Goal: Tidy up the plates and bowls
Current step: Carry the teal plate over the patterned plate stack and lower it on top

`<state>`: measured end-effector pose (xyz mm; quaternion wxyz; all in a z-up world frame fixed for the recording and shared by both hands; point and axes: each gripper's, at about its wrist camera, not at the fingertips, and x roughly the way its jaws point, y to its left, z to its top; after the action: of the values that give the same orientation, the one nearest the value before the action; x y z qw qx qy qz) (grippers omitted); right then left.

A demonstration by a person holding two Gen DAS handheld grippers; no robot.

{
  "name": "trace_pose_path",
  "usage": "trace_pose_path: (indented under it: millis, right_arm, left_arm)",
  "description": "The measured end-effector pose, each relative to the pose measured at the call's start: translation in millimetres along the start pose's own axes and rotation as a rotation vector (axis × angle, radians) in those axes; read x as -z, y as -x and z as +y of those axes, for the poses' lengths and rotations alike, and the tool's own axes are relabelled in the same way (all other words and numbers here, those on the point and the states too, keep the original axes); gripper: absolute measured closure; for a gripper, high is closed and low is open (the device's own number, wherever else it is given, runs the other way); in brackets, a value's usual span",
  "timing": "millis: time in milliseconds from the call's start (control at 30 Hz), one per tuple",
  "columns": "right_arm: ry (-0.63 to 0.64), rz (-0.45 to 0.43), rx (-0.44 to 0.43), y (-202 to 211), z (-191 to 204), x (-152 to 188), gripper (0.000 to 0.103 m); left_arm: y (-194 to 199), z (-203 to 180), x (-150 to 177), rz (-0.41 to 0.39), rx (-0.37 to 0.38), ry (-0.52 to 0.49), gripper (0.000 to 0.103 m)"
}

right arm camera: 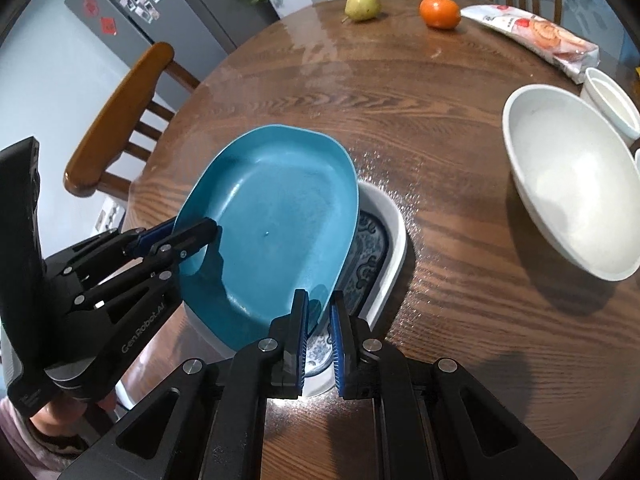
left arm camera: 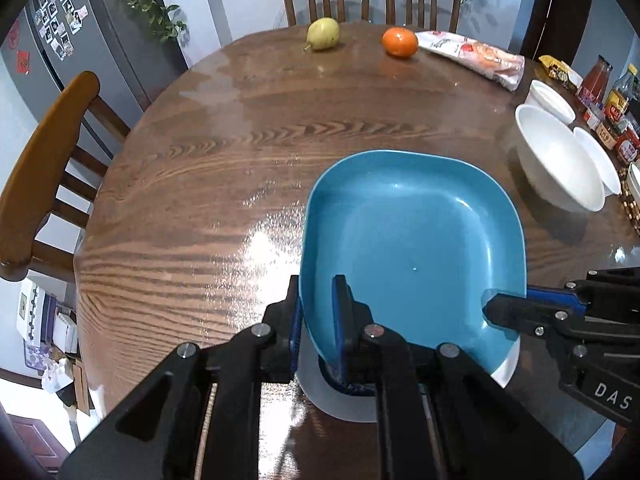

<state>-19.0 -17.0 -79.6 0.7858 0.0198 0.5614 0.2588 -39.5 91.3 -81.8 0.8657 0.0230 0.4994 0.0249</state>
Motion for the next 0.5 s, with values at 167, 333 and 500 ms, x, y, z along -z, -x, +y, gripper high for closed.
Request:
trace_pose_path:
  millis: [167, 333, 500]
  right_arm:
    - [-0.001, 0.029, 0.002, -7.5, 0.5, 2.4, 0.091]
    - [-0.003, 0.044, 0.01, -11.5, 0.6, 2.9, 0.09]
    - [-0.002, 0.046, 0.014, -11.3, 1.2, 2.9, 0.09]
  left_arm:
    - [-7.0, -0.1, 3.2, 0.02, -0.007, -0.012, 0.091]
    - [-8.6, -0.6, 3.0, 0.021, -0.018, -0.03, 0.091]
    - [-8.6, -1.2, 3.3, 0.021, -0.024, -0.039, 0.091]
